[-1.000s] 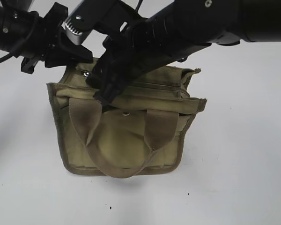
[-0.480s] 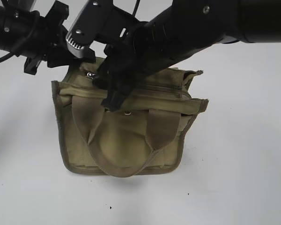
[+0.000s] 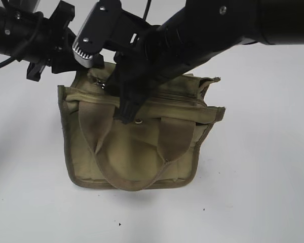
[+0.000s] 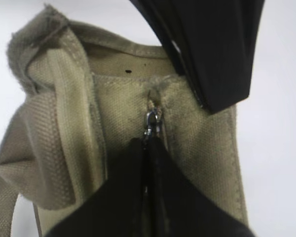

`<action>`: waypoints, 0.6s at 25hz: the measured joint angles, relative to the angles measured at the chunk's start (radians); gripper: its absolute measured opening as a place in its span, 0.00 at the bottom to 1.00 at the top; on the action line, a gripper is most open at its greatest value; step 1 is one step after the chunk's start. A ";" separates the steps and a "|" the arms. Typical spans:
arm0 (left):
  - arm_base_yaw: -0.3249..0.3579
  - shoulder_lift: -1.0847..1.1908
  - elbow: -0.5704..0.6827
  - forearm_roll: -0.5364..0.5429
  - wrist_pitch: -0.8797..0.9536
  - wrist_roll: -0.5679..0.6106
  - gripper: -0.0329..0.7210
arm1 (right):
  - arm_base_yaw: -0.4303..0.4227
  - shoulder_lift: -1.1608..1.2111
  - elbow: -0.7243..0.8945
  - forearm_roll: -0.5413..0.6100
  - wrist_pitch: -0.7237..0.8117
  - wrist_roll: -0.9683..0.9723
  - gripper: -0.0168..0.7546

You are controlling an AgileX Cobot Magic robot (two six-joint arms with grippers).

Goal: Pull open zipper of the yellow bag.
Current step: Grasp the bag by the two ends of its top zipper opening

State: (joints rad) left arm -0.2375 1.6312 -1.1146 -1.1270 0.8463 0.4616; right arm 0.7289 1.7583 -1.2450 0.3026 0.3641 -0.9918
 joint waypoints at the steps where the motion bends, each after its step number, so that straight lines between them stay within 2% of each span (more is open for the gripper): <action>1: 0.000 0.000 0.000 0.000 0.000 0.000 0.08 | 0.000 -0.002 0.000 -0.006 0.004 0.000 0.02; 6: 0.000 0.000 0.000 -0.014 0.014 0.000 0.08 | -0.031 -0.046 0.000 -0.017 0.085 0.018 0.02; 15: 0.000 0.000 0.000 -0.025 0.021 0.000 0.08 | -0.205 -0.144 0.000 -0.061 0.393 0.192 0.02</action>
State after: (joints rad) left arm -0.2375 1.6312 -1.1146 -1.1515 0.8670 0.4616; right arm 0.5235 1.6141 -1.2450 0.2415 0.7570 -0.7999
